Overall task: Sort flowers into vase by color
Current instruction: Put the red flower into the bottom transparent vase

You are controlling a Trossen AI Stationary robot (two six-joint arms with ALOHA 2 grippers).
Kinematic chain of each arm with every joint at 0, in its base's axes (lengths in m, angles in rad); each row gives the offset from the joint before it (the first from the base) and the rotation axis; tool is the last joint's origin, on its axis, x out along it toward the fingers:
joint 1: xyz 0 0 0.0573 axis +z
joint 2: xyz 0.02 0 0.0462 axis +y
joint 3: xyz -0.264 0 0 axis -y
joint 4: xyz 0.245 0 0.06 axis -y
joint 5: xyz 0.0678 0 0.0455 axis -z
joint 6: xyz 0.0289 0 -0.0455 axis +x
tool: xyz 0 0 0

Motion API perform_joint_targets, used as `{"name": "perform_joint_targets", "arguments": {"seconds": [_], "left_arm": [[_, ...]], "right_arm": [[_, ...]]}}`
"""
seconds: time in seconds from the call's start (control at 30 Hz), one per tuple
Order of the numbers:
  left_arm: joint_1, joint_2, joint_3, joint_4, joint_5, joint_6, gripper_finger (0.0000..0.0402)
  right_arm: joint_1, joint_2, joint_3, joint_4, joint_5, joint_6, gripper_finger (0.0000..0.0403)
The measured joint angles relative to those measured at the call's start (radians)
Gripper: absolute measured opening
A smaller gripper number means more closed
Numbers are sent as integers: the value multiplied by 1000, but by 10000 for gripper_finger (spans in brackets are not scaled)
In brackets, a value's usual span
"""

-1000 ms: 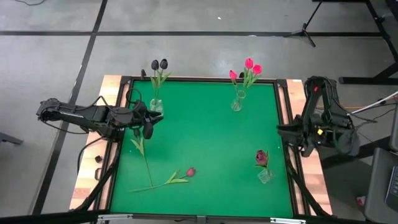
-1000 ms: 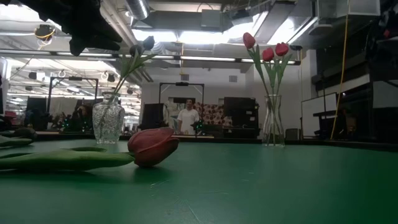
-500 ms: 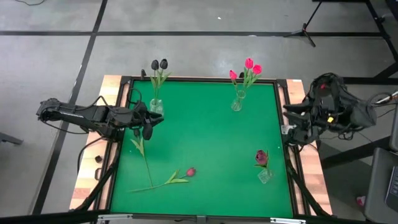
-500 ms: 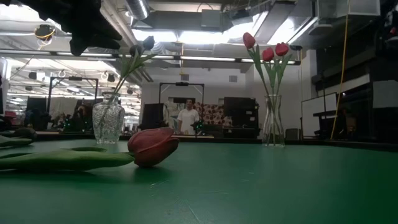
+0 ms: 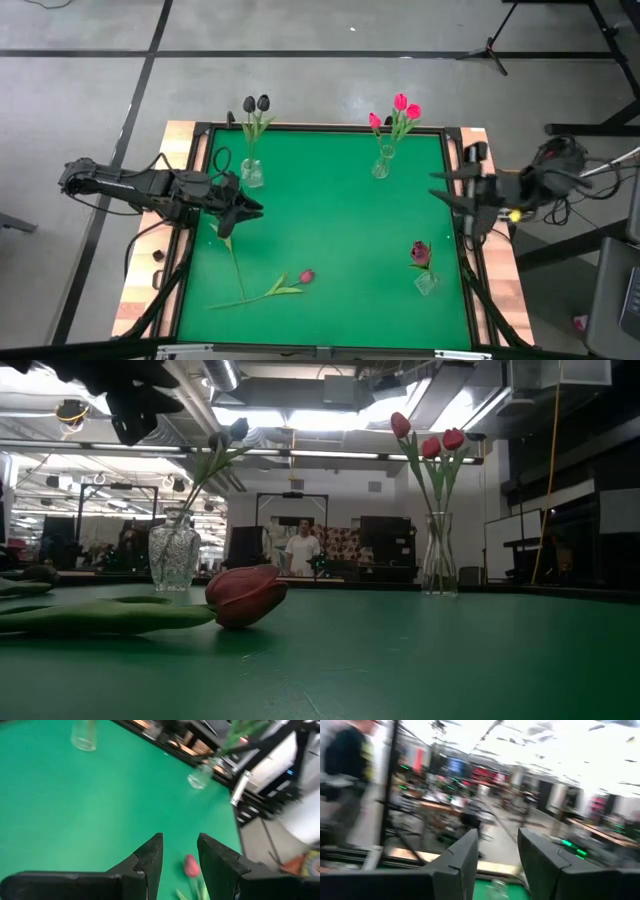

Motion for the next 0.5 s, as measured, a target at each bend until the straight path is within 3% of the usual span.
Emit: {"name": "perform_joint_targets", "arguments": {"seconds": [0.1, 0.3, 0.5], "left_arm": [[-9, 0, 0, 1, 50, -6, 119], [-74, 0, 5, 18, 66, -5, 119], [-100, 0, 65, 2, -2, 11, 119]], "right_arm": [[-117, 45, 0, -1, -27, 24, 140], [-358, 148, 1, -5, -195, 128, 140], [-601, 346, 0, 61, -562, 289, 140]]}}
